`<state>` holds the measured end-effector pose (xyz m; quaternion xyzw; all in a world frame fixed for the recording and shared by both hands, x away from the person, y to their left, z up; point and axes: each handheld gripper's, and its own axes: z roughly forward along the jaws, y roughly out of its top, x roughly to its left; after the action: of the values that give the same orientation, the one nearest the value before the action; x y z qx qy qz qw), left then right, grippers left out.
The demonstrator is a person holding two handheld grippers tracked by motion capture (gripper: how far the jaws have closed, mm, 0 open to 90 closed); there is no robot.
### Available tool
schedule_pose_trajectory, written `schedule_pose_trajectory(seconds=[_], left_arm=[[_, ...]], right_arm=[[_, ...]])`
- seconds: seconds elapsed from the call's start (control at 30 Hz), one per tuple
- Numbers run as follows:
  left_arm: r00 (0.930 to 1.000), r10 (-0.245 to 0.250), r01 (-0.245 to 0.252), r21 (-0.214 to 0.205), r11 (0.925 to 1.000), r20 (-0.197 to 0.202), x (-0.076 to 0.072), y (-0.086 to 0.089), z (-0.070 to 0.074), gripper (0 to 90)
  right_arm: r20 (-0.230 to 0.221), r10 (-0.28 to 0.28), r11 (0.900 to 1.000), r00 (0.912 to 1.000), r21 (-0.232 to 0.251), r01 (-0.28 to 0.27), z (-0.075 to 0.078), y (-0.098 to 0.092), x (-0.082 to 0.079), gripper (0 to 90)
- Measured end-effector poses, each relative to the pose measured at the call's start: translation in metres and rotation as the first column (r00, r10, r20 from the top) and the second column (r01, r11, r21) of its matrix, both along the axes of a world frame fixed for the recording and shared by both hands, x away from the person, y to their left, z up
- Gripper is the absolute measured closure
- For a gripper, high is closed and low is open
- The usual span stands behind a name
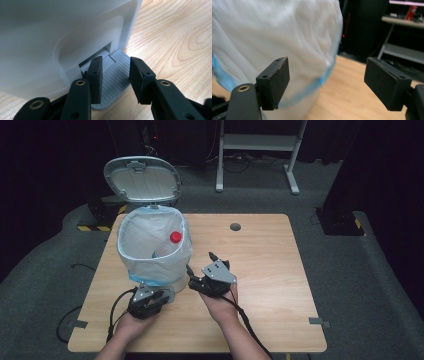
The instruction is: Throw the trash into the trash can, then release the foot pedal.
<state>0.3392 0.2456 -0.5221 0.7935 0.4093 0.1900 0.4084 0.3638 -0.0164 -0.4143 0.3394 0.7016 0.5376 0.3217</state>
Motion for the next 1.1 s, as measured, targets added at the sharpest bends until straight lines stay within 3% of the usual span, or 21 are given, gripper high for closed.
schedule_pose_trajectory(seconds=[0.3, 0.47, 0.57, 0.6, 0.63, 0.83, 0.87, 0.9, 0.93, 1.0, 1.1], left_arm=[[1.0, -0.003, 0.003, 0.0, 1.0, -0.004, 0.0, 0.001, 0.0, 63.1], [1.0, -0.004, 0.004, -0.003, 1.0, -0.004, 0.001, 0.001, 0.0, 63.2], [1.0, -0.003, 0.003, -0.002, 1.0, -0.004, 0.0, 0.001, 0.0, 63.1], [1.0, -0.003, 0.003, -0.003, 1.0, -0.004, 0.0, 0.001, 0.0, 63.1], [1.0, -0.003, 0.003, -0.002, 1.0, -0.004, 0.0, 0.001, 0.0, 63.1], [1.0, 0.003, -0.003, 0.011, 0.9999, 0.004, -0.001, -0.001, 0.0, 62.4], [1.0, 0.002, -0.002, 0.011, 0.9999, 0.005, -0.001, -0.001, 0.0, 62.3], [1.0, 0.001, -0.001, 0.007, 1.0, 0.008, -0.001, -0.001, 0.0, 62.2], [0.9999, -0.001, 0.001, 0.005, 1.0, 0.01, -0.002, -0.001, 0.0, 61.5], [0.9999, -0.006, 0.006, 0.004, 1.0, 0.014, -0.004, 0.0, -0.001, 58.0], [0.9998, -0.015, 0.015, -0.024, 0.9996, 0.013, -0.006, 0.002, -0.001, 50.7]], right_arm=[[-0.1, -0.074, 0.9946, 0.9922, -0.08, 0.066, -0.039, -0.024, 0.004, 17.6], [-0.174, -0.111, 0.9847, 0.9784, -0.152, 0.085, -0.061, -0.036, 0.004, 16.3], [-0.209, -0.118, 0.9829, 0.9707, -0.164, 0.084, -0.069, -0.042, 0.003, 16.2], [-0.252, -0.126, 0.9805, 0.9593, -0.179, 0.082, -0.078, -0.05, 0.004, 16.2], [-0.265, -0.13, 0.9796, 0.9554, -0.183, 0.083, -0.081, -0.052, 0.004, 16.5], [-0.375, -0.176, 0.9708, 0.9101, -0.219, 0.097, -0.1, -0.066, 0.012, 16.2], [-0.406, -0.182, 0.9695, 0.8955, -0.226, 0.095, -0.104, -0.067, 0.013, 16.2], [-0.422, -0.184, 0.9683, 0.8877, -0.233, 0.09, -0.107, -0.068, 0.014, 16.3], [-0.46, -0.177, 0.9678, 0.8702, -0.242, 0.069, -0.11, -0.068, 0.016, 16.4], [-0.478, -0.174, 0.9689, 0.8609, -0.239, 0.063, -0.111, -0.068, 0.018, 16.8], [-0.47, -0.177, 0.9653, 0.8647, -0.254, 0.059, -0.111, -0.066, 0.017, 16.5]])
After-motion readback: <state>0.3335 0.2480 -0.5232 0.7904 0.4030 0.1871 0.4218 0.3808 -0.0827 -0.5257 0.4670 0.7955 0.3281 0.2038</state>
